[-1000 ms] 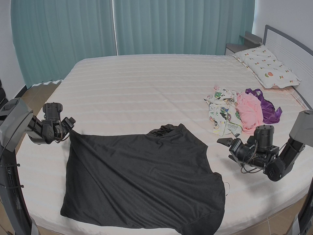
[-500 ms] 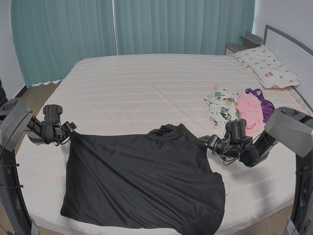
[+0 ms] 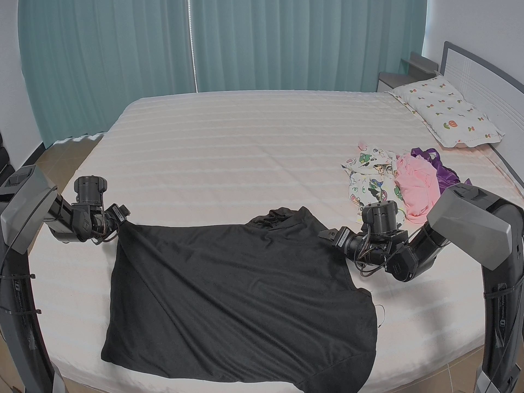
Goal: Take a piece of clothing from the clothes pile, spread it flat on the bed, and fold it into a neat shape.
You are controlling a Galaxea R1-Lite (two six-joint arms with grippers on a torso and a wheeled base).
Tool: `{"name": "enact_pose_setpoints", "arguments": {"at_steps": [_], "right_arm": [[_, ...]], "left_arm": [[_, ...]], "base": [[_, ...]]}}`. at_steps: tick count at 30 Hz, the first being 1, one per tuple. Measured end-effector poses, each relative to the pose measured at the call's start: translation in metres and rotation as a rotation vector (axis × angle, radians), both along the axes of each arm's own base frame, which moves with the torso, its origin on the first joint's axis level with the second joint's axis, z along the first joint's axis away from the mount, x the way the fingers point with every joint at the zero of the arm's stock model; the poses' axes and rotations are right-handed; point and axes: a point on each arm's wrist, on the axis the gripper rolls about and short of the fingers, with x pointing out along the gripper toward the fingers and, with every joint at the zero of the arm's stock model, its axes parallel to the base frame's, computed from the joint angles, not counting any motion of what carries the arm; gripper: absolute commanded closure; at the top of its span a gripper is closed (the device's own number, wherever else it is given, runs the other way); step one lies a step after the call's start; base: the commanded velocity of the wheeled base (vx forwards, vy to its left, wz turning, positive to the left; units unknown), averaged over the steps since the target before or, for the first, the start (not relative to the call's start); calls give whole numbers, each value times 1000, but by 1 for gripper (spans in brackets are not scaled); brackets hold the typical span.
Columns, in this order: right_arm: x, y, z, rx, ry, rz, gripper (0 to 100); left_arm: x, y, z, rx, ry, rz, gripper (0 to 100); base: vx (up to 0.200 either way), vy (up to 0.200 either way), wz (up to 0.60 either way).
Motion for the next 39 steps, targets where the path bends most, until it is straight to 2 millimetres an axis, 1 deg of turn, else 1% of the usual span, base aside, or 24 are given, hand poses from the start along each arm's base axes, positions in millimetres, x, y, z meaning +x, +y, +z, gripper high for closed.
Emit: {"name": "enact_pose_setpoints", "arguments": {"at_steps": [5,16,20,28,34,35,39], "right_arm": [[5,-3,-1,-17,-15,-37,100],[11,-20,-1,-33,-51,-144,100],[14,-30,2,-42,-84,-204,100],[12,-44,3,-35,-125,-249,100],[9,-54,-2,-39,-116,-268,100],[9,-54,-2,-40,-114,-269,100],[8,-55,-3,-39,-111,-271,100]], "left_arm": [[2,-1,-3,0,3,-2,0],[13,-8,-9,-1,-4,-18,0],[17,-10,-12,0,-4,-21,0],[19,-12,-14,0,-6,-26,0],[20,-20,-15,0,-5,-44,0],[20,-21,-15,0,-4,-47,100],[21,-27,-16,1,-2,-61,100]], "base": [[0,0,0],[0,0,0],[0,0,0],[0,0,0],[0,0,0],[0,0,0],[0,0,0]]}}
